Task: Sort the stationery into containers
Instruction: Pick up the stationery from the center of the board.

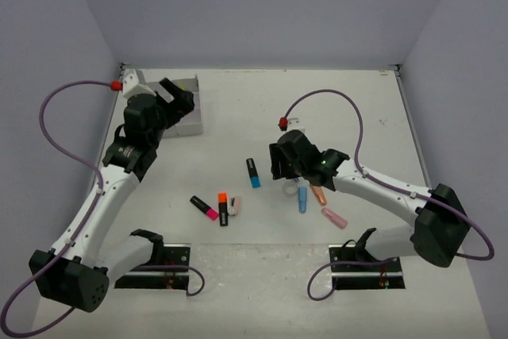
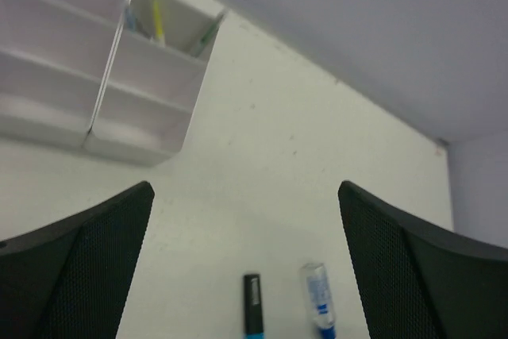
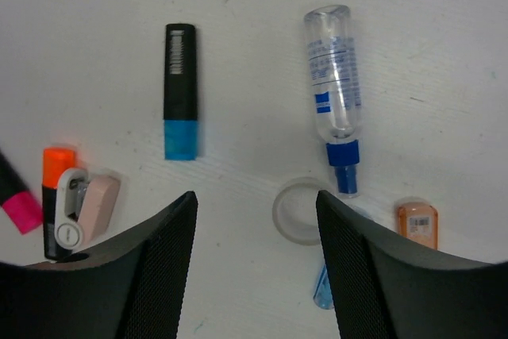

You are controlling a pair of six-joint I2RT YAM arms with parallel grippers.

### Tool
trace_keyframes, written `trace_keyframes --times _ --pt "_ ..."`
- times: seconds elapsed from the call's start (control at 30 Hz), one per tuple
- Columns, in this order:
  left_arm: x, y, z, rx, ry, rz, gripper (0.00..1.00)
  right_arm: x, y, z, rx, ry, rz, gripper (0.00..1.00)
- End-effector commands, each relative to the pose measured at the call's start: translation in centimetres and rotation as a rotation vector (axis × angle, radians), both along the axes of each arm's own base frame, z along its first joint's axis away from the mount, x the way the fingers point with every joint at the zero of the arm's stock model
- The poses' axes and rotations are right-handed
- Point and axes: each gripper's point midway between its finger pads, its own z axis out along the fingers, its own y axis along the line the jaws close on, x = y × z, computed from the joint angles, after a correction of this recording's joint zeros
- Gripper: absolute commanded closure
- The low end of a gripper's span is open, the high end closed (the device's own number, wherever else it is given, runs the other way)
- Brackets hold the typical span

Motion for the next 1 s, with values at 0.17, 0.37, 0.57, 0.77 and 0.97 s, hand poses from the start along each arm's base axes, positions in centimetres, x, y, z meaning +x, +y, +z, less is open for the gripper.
trace_keyframes --times 0.17,0.37,0.57,0.77,0.97 --pt "-8.5 -3.2 -11.2 0.162 0.285 -0.322 0.00 3.2 -2.7 -3.1 -0.180 0.128 0.046 0.48" --pt "-10.2 -3.7 -11.7 0.194 0.286 -0.404 0.00 3.6 -3.4 -3.9 -0.203 0.143 0.013 0.44" --pt "-11.8 -4.5 -9.7 0.174 0.233 -0.469 0.00 1.5 -4.3 -4.4 -0.174 0.183 0.006 0.48" --pt "-12.4 -3.6 -8.2 0.184 0.211 -0.435 0.00 -0.8 -6.2 -4.9 -0.139 0.204 -0.092 0.53" --pt "-12.4 -3.3 -8.7 0.196 0.236 -0.421 0.00 -3.1 -7.7 -6.7 -0.165 0.290 -0.151 0.54"
